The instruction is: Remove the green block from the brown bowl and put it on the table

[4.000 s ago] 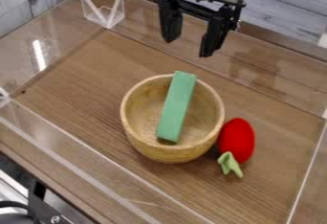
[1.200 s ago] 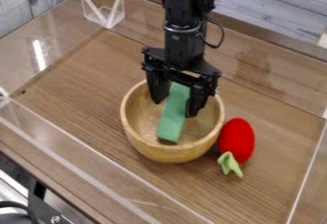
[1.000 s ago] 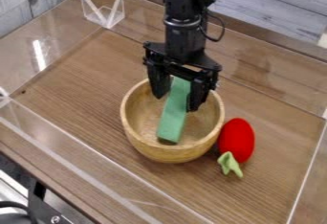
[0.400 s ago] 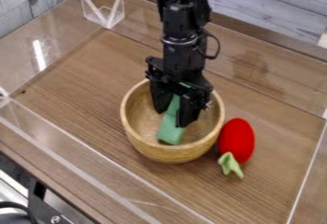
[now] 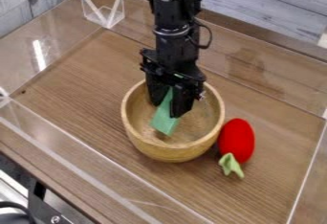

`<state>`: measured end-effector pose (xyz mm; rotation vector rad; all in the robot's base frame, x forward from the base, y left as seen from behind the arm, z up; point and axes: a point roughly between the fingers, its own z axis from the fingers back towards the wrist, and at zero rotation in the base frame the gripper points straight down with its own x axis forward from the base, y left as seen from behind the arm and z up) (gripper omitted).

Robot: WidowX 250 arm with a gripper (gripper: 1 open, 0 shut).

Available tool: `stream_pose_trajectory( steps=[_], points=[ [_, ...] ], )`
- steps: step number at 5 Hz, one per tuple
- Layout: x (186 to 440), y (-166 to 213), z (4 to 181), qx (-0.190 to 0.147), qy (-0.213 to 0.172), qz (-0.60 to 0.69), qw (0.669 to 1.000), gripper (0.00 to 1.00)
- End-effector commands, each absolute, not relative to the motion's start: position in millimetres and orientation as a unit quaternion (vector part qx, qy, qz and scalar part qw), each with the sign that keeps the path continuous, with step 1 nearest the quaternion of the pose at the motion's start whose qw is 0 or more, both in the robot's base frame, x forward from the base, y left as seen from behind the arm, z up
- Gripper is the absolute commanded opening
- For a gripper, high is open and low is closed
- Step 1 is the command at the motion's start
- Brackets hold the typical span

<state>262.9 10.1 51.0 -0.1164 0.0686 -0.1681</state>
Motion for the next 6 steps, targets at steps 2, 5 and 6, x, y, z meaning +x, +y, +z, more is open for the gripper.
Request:
stream_pose_trajectory(
  steps=[2, 5, 6],
  points=[
    [276, 27, 117.6, -0.055, -0.032, -0.048, 0.997, 0.00],
    [278, 92, 145.7, -0.042, -0.061, -0.001, 0.997, 0.00],
    [287, 85, 129.4, -0.042, -0.061, 0.023, 0.997, 0.00]
  ],
)
